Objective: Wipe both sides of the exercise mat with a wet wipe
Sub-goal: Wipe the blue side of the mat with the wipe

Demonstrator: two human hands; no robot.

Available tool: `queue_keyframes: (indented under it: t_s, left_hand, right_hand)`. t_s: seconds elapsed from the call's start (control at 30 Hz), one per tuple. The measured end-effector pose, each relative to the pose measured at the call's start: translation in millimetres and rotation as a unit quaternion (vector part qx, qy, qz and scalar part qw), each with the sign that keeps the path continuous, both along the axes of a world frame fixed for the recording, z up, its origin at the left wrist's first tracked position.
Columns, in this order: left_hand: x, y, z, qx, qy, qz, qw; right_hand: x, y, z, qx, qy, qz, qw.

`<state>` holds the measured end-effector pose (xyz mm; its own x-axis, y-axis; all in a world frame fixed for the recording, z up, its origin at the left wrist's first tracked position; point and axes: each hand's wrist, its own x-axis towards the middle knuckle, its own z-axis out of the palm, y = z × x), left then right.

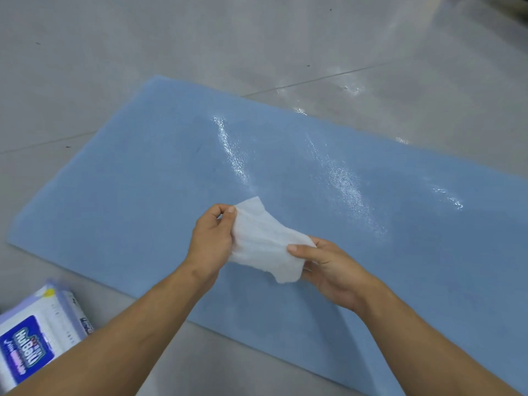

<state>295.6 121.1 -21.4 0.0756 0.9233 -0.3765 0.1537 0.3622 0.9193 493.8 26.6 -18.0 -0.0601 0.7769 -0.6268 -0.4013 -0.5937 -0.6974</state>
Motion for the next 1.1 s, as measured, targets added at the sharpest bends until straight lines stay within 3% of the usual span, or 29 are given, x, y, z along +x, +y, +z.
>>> queue_keyframes:
  t_s: [0.17, 0.27, 0.37, 0.47, 0.53, 0.6, 0.67, 0.77, 0.83, 0.93, 1.0, 1.1]
  left_hand:
    - [-2, -5, -14, -0.1, -0.018, 0.055, 0.993]
    - [1, -11, -18, -0.113, -0.012, 0.05, 0.992]
    - [8, -14, -14, -0.115, -0.04, 0.042, 0.992]
    - [20, -19, -5, -0.027, -0.019, 0.02, 0.999]
    - [28, -24, -2, 0.084, 0.032, -0.044, 0.995]
    - [37, -31, 3, 0.16, 0.066, -0.126, 0.977]
    - [46, -38, 7, 0.182, 0.068, -0.195, 0.961]
    - [53, -40, 9, 0.109, 0.03, -0.267, 0.957]
    - [50, -37, 9, 0.026, -0.034, -0.299, 0.953]
    - [42, -30, 4, 0.04, -0.057, -0.302, 0.951]
    - [34, -18, -9, 0.105, 0.036, -0.293, 0.95]
    - [17, 10, -37, 0.229, 0.222, -0.316, 0.894]
  right_hand:
    - [-6, 0, -8, -0.02, 0.026, -0.142, 0.989]
    - [-13, 3, -10, -0.029, -0.04, -0.209, 0.977]
    - [-22, 8, -14, -0.034, -0.171, -0.201, 0.964]
    - [-26, 13, -10, -0.025, -0.306, -0.183, 0.934]
    - [-27, 15, -5, -0.006, -0.317, -0.177, 0.932]
    - [-30, 17, -3, 0.005, -0.263, -0.173, 0.949]
    - [-32, 19, -1, 0.002, -0.132, -0.192, 0.972]
    - [-22, 17, 5, -0.037, 0.093, -0.214, 0.972]
    - [-9, 12, -1, -0.042, 0.111, -0.206, 0.971]
    - [7, 5, -26, -0.058, 0.023, -0.234, 0.97]
    - [21, 3, -38, -0.079, -0.123, -0.272, 0.951]
    - [42, 9, -41, -0.065, -0.328, -0.263, 0.905]
